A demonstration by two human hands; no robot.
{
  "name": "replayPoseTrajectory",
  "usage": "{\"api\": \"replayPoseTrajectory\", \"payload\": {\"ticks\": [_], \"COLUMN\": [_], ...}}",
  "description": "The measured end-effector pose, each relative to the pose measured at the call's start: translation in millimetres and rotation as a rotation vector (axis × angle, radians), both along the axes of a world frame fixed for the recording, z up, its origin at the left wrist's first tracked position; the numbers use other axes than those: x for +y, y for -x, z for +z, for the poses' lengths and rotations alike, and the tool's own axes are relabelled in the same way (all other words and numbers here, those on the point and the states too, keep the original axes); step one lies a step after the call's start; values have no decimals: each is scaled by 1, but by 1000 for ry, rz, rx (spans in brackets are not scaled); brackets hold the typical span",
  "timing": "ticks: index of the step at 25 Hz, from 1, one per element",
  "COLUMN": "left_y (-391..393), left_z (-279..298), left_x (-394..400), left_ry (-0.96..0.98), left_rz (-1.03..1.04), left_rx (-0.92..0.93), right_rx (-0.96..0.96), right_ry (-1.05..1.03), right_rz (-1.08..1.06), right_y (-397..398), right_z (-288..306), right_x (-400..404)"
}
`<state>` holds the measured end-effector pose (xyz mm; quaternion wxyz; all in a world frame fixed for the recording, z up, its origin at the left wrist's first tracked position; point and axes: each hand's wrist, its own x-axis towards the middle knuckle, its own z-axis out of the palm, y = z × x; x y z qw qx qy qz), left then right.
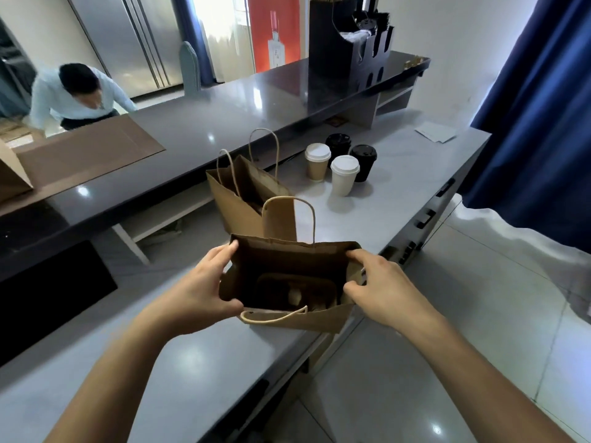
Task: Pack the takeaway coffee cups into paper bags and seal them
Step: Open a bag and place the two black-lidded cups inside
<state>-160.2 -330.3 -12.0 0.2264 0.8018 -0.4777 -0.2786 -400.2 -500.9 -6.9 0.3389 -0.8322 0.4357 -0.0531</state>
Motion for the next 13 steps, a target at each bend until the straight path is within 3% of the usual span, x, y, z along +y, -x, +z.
{"api": "replayPoseTrajectory", "payload": {"ticks": [13], "left_y": [130], "left_z": [-13], "left_x": [-123], "left_ry": [68], "left_rz": [-165], "left_rx": [-4], "right_rx": [-22], "right_ry": [31], "right_rz": [-146], "right_y": [151], "right_z": [-2], "right_x": [-100]}}
